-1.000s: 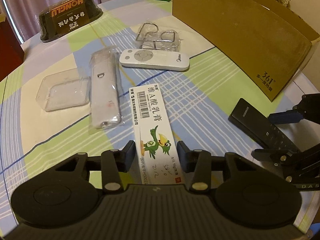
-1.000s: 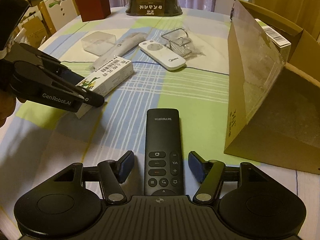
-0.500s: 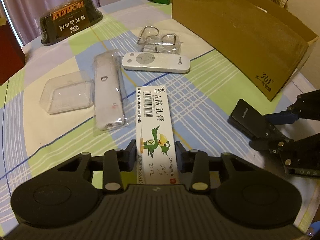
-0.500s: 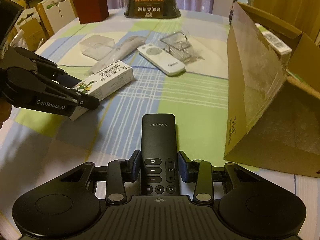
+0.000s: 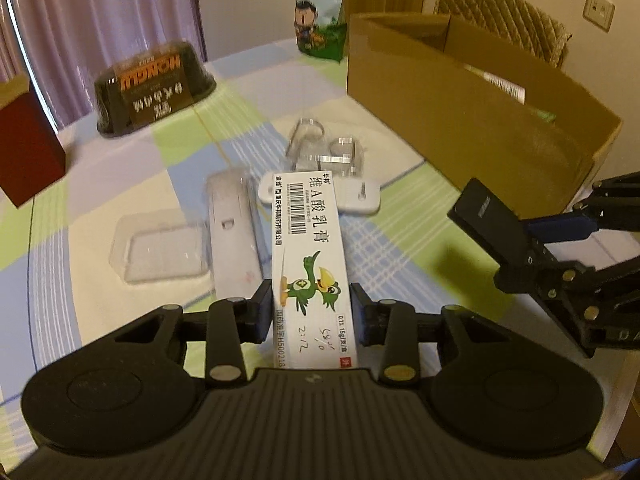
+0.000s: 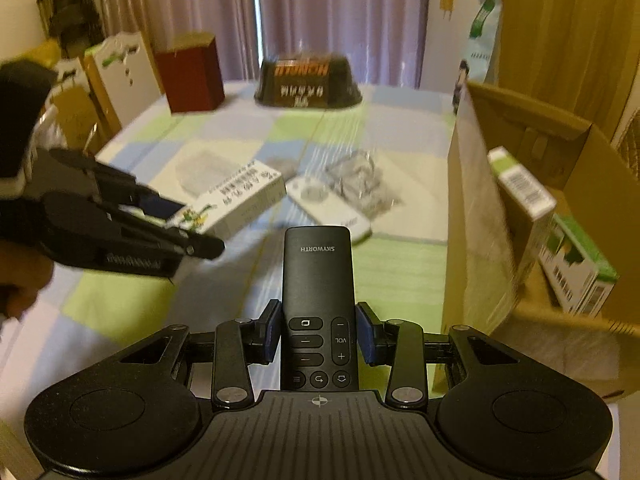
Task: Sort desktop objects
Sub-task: 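Carry the ointment box with the left tool while the right tool carries the remote to the cardboard box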
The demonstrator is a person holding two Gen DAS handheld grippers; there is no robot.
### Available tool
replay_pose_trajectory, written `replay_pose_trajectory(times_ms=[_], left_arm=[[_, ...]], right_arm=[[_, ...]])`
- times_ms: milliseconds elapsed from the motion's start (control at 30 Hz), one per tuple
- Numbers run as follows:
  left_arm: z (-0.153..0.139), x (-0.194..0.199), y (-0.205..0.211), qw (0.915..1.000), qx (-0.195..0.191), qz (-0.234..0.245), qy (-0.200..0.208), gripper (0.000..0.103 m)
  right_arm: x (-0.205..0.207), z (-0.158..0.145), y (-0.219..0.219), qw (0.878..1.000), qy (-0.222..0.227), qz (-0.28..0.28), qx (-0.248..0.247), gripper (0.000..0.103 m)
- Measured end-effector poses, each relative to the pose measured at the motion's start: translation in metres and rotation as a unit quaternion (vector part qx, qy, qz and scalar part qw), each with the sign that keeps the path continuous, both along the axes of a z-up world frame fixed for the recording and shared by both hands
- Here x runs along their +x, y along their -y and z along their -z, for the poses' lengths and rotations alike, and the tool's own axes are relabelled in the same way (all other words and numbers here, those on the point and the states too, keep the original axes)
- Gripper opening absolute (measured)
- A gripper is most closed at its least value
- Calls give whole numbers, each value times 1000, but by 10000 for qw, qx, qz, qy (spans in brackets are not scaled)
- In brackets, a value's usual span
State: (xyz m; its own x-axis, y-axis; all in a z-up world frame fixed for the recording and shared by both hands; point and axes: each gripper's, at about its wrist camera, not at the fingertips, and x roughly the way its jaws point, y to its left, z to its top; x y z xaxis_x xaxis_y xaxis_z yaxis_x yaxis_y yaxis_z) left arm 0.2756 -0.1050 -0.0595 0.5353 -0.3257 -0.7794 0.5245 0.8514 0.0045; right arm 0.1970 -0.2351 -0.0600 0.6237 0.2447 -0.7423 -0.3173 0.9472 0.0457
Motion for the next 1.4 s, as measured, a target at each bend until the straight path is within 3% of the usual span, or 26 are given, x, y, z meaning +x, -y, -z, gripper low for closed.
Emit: replay_pose_trajectory(times_ms=[400,667,1033,1400], left_arm=[[-60,22,34,9970,-238,392,616,34],[-94,31,81,9912,-428,868,899,34],[-114,44,162,9823,-643,1483,952,34],[-102,59,215,9801,-436,1760,806,34]], right_arm=[[29,-84,35,9956,557,553,506,38],[43,-135,83,9880,1064,1029,437,38],[70,-136,152,9802,1072,1657,153,38],[82,-103,198,9799,725,1840,273,38]])
